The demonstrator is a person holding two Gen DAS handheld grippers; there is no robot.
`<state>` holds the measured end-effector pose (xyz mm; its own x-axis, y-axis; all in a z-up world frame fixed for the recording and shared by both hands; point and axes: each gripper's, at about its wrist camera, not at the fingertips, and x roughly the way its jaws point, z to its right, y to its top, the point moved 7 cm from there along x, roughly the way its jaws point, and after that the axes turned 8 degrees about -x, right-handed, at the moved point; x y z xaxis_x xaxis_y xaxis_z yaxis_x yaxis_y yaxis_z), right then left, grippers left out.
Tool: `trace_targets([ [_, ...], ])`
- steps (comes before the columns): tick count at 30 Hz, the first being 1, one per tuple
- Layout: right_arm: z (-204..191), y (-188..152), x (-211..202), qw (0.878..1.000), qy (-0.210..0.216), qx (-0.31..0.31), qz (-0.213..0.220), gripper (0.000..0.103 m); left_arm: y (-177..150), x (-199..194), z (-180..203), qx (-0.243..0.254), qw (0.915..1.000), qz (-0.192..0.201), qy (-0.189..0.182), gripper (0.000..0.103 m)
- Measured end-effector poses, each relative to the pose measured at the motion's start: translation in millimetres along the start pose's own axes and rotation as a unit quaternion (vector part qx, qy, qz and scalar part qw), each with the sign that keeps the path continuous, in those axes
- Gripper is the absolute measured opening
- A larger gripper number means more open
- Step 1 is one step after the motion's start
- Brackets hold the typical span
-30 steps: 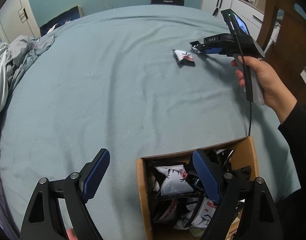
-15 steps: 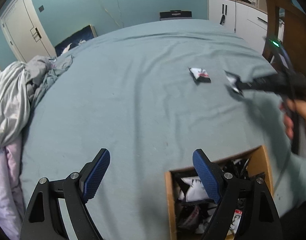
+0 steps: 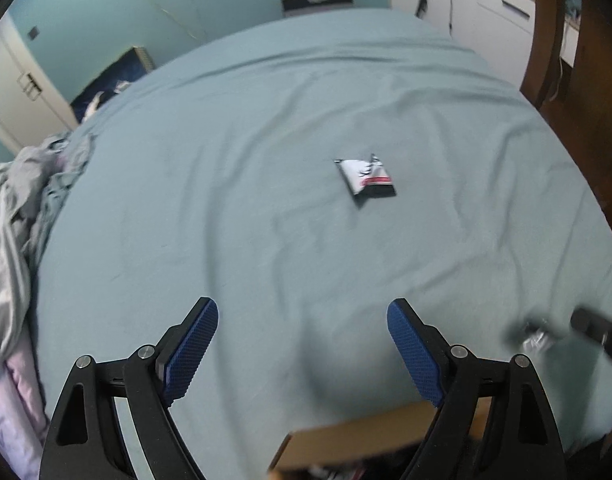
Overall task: Organize snacks
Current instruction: 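Grasp the black packet with the right gripper and lift it, then grasp the last white packet with the left gripper while the right gripper holds the black packet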
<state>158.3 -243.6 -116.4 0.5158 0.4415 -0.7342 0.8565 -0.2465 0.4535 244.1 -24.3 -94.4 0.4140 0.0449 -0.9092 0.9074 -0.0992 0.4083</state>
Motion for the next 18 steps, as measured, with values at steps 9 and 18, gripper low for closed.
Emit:
trace_targets([
  [9, 32.9, 28.5, 18.2, 0.994, -0.002, 0.106, -0.006, 0.069, 34.6, 78.2, 33.5, -0.065, 0.9932, -0.085, -0.045, 0.088],
  [18, 39.5, 18.4, 38.2, 0.991, 0.018, 0.112, -0.076, 0.07, 77.3, 129.3, 61.8, -0.121, 0.9849, -0.095, -0.079, 0.088],
])
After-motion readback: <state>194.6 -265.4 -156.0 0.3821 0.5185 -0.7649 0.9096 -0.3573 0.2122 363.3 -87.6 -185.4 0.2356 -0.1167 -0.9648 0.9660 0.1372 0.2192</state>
